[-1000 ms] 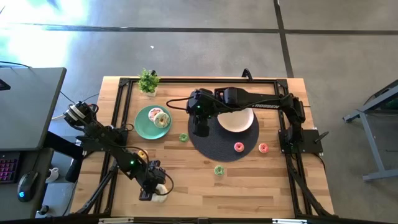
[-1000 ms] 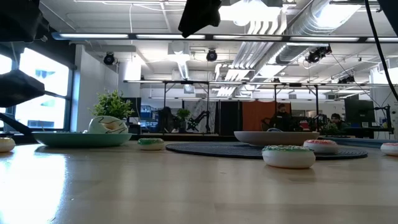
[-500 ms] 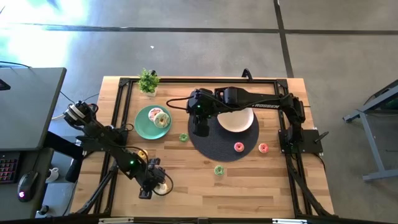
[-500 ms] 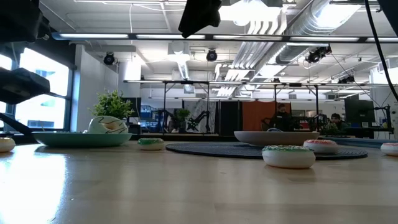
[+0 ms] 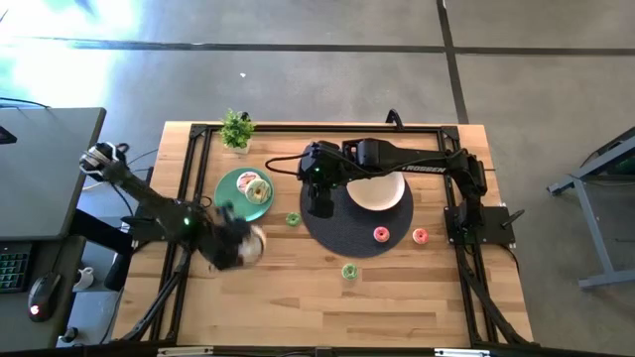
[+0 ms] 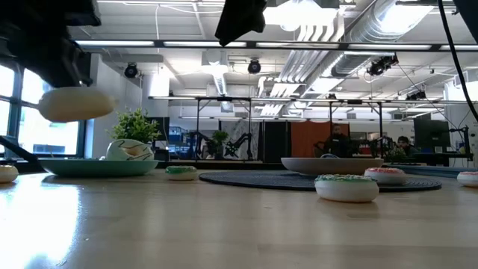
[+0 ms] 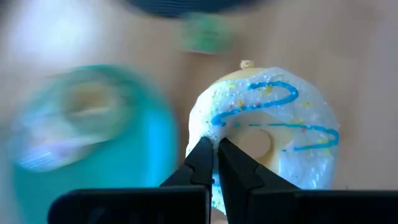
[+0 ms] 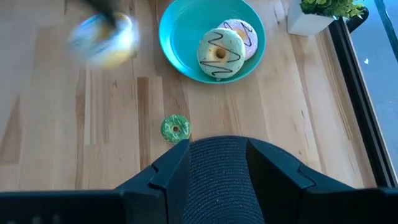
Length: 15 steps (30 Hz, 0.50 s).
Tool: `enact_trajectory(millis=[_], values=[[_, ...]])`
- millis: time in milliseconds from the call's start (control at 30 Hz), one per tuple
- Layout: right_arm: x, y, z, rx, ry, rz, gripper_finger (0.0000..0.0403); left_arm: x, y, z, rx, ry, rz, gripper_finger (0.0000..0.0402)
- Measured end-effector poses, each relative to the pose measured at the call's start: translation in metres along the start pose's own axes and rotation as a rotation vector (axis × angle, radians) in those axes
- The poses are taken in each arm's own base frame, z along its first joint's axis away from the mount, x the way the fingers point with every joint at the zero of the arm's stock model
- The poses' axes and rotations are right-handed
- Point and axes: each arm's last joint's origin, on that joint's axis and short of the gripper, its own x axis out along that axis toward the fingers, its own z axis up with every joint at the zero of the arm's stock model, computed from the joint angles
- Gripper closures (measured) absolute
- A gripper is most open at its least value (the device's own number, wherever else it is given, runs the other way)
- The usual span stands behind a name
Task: Pick & Place donuts
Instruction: Put the white donut into the green plate
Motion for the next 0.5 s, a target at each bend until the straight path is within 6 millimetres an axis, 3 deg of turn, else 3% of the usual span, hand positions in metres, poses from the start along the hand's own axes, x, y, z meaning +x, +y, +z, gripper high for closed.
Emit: enact_trajectory(millis=[100, 233, 500], values=[[0.0, 0.0, 0.0, 0.0, 0.001, 0.0, 0.0249, -0.002, 0.028, 0.002, -0.17, 0.008, 0.15, 0.0395], [0.0, 0.0, 0.0, -0.005, 0.001, 0.0, 0.0249, 0.002, 0.051, 0.003, -0.325, 0.08, 0.255, 0.0397], [0.0, 0.0, 0.0, -0.007, 0.001, 0.0, 0.0249, 0.018, 0.067, 0.006, -0.433, 0.226, 0.349, 0.0397]])
